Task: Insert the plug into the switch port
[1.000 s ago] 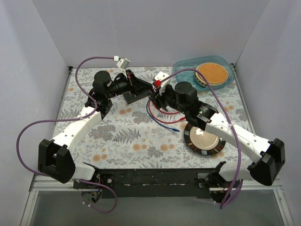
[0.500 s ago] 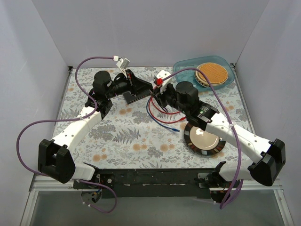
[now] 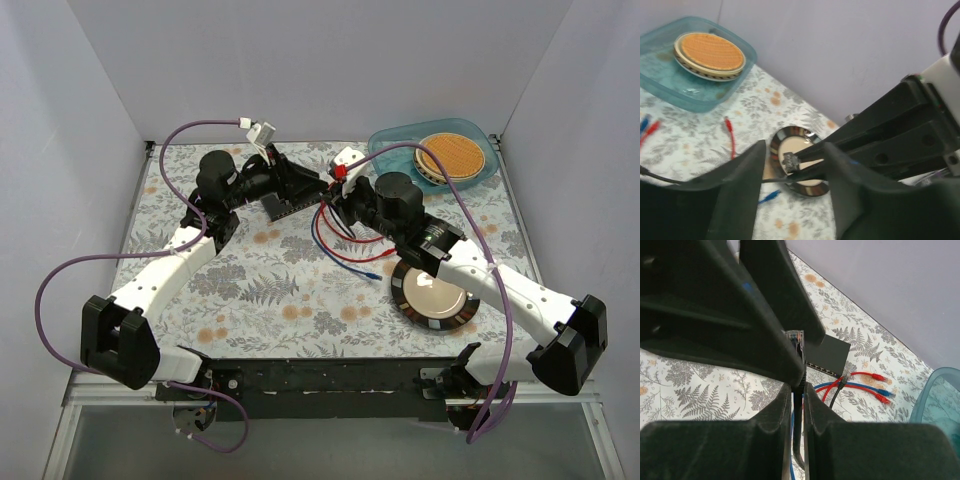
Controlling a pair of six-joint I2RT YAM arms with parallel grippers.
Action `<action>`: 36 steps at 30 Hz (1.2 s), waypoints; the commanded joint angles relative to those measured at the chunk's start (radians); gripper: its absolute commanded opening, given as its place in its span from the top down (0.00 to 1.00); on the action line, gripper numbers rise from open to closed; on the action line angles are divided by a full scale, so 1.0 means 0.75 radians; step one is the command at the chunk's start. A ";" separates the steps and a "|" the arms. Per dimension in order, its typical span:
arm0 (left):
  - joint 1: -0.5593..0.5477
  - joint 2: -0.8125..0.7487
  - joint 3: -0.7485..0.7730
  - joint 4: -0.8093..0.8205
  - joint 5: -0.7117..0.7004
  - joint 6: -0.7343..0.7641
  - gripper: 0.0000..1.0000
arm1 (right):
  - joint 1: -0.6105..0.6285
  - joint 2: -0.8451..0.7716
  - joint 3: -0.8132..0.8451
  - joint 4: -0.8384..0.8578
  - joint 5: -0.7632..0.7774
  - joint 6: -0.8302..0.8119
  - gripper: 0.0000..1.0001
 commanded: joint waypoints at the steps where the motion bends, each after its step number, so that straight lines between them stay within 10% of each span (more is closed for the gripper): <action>1: -0.004 -0.038 -0.009 0.050 -0.031 -0.006 0.29 | -0.016 -0.011 -0.002 0.063 0.022 0.003 0.99; 3: -0.004 -0.040 -0.003 -0.019 -0.175 0.037 0.02 | -0.030 0.000 -0.010 0.061 0.018 0.009 0.99; 20: 0.221 0.395 0.201 -0.318 -0.591 0.097 0.02 | -0.320 0.312 0.011 0.104 -0.282 0.169 0.99; 36: 0.225 1.187 0.962 -0.617 -0.679 0.285 0.02 | -0.443 0.991 0.583 0.055 -0.346 0.296 0.99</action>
